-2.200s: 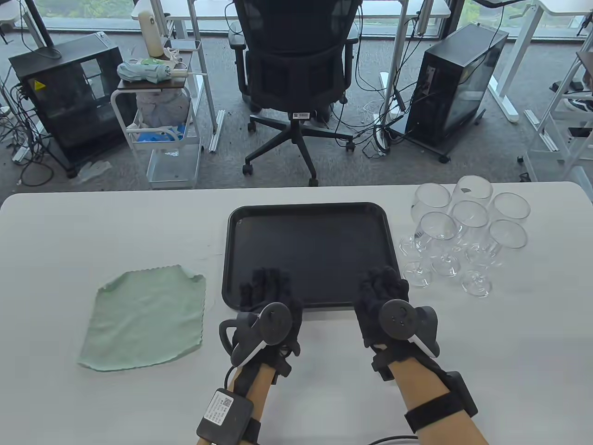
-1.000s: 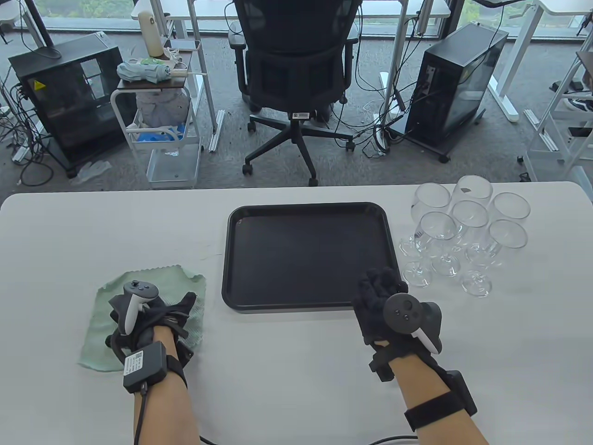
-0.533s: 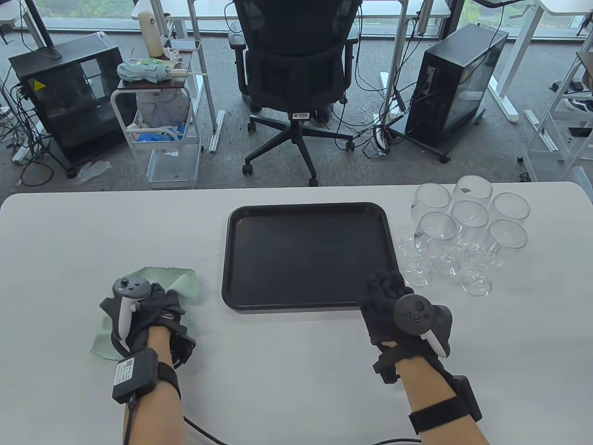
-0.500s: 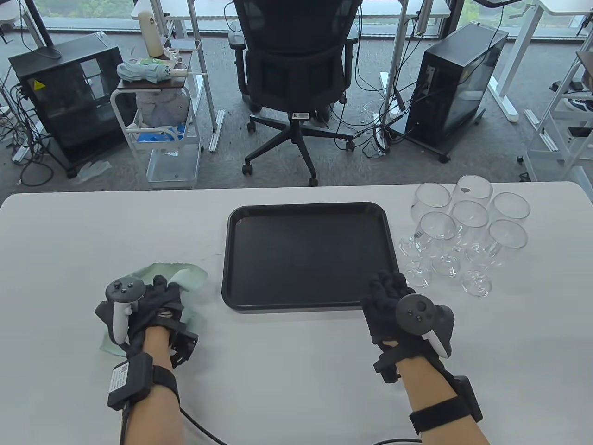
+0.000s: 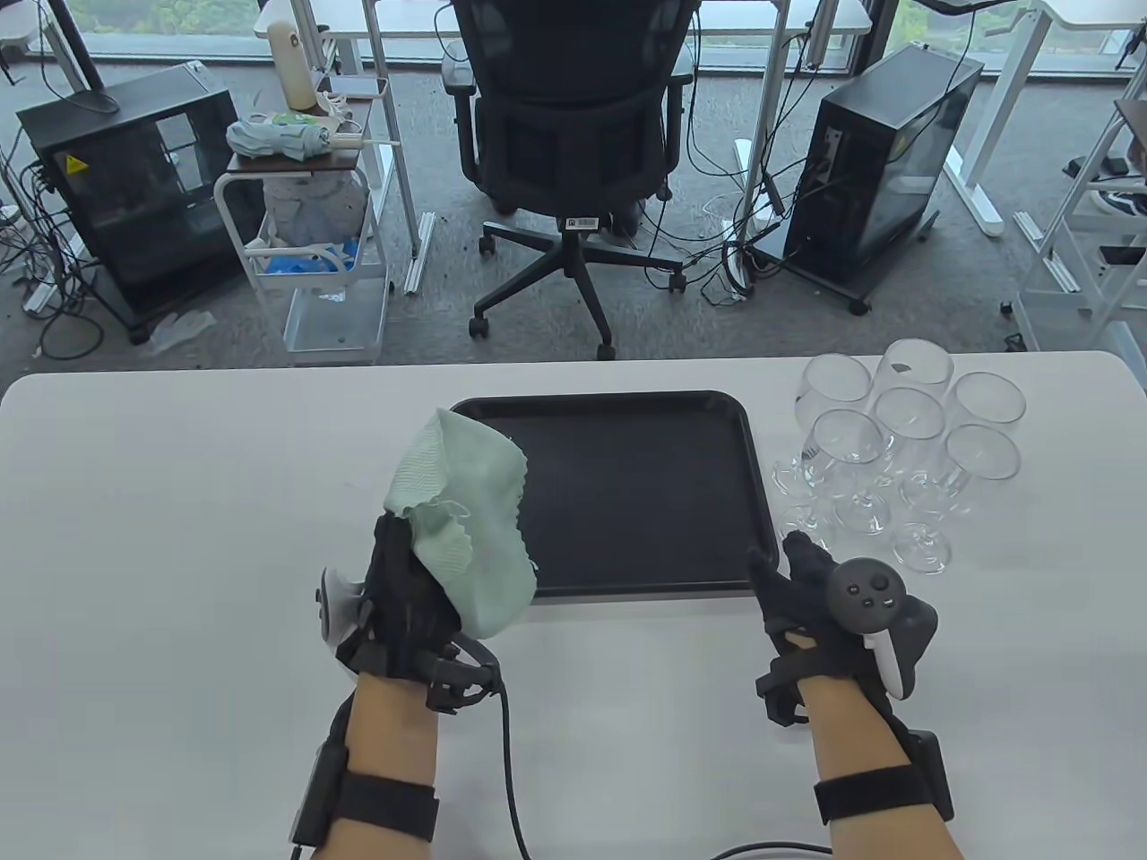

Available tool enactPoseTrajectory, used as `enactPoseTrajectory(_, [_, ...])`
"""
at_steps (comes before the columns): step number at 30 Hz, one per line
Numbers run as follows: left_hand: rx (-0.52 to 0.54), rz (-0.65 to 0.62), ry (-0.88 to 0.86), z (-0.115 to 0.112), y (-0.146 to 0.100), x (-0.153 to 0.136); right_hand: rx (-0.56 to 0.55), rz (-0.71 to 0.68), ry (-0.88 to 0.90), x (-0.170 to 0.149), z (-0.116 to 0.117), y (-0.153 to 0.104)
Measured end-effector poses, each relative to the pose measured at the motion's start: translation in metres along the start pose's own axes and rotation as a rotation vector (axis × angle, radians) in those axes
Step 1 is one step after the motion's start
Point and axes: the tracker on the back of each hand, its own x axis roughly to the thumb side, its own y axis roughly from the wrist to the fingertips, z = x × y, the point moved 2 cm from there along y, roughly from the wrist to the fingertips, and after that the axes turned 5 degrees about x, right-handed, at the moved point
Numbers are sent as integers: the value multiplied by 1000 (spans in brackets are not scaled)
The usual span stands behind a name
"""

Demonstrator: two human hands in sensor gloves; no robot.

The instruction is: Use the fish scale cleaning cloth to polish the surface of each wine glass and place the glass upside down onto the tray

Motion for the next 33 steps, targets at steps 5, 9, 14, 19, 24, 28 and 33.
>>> enactPoseTrajectory(5, [-16,-13,20,-1,-1,0,-16,136,69,-22,-7,14])
enactPoseTrajectory(9, [-2,-5,8,2,-5,-3,-2,246,122,-32,-2,35])
enactPoseTrajectory(14, [-12,-5,13,1,-6,-3,-46,320,86,-31,-1,57])
enactPoseTrajectory(19, [-25,1,20,1,-7,-3,-77,397,95,-34,7,74])
enactPoseTrajectory(24, [-25,4,18,-1,-8,-3,-93,428,63,-34,12,85])
enactPoseTrajectory(28, [-26,3,17,-1,-8,-3,-101,442,80,-33,14,90])
enactPoseTrajectory(33, [-24,7,19,-1,-8,-3,-98,436,104,-33,13,87])
